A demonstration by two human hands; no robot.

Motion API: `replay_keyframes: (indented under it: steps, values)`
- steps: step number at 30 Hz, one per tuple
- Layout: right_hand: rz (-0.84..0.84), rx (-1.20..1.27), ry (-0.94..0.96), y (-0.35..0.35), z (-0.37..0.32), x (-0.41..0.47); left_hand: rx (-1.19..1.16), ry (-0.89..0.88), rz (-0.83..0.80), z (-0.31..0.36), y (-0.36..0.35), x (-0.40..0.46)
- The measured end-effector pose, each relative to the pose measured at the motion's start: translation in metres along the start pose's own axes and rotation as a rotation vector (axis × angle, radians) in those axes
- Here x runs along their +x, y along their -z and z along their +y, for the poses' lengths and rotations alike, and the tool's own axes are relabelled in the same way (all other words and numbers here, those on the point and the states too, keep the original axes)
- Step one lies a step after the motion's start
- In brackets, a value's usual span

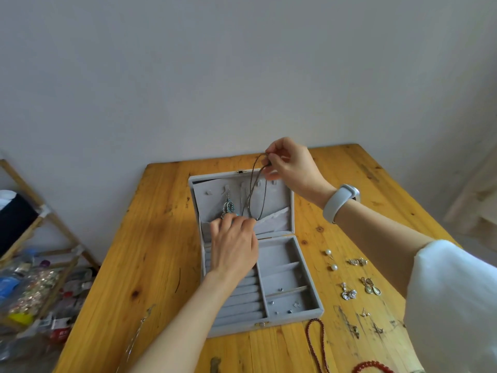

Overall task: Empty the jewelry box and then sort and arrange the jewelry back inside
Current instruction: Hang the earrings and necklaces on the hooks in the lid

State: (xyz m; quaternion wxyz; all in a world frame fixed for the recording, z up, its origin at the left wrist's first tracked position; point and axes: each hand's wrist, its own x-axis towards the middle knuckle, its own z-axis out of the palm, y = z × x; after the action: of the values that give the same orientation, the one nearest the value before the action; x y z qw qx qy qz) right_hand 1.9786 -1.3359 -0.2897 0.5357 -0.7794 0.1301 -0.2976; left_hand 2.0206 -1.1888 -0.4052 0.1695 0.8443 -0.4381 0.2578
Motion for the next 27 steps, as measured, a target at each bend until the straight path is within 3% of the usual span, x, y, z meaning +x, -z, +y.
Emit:
replay_keyframes:
  steps: [5, 10, 13, 16, 20, 24, 27]
  values:
    - [-0.034, -0.193, 0.044, -0.001, 0.021, -0.008, -0.086, 0.077, 0.041, -0.003, 0.006, 0.014]
    - [-0.036, -0.32, 0.078, -0.003, 0.041, -0.011, -0.296, 0.166, 0.247, 0.001, 0.017, 0.035]
    - [-0.063, -0.32, 0.099, 0.0, 0.044, -0.013, -0.441, 0.146, 0.2, 0.007, 0.019, 0.042]
    - [-0.102, -0.303, 0.124, 0.003, 0.042, -0.015, -0.411, 0.111, 0.137, 0.007, 0.01, 0.047]
    - [-0.081, -0.23, 0.135, 0.005, 0.044, -0.017, -0.46, 0.08, 0.228, 0.005, 0.0, 0.05]
    - [-0.056, -0.469, 0.211, 0.005, 0.052, -0.021, -0.422, 0.135, 0.298, 0.002, -0.004, 0.052]
    - [0.124, -0.672, 0.311, -0.005, 0.058, -0.022, -0.308, 0.116, 0.373, -0.001, -0.006, 0.059]
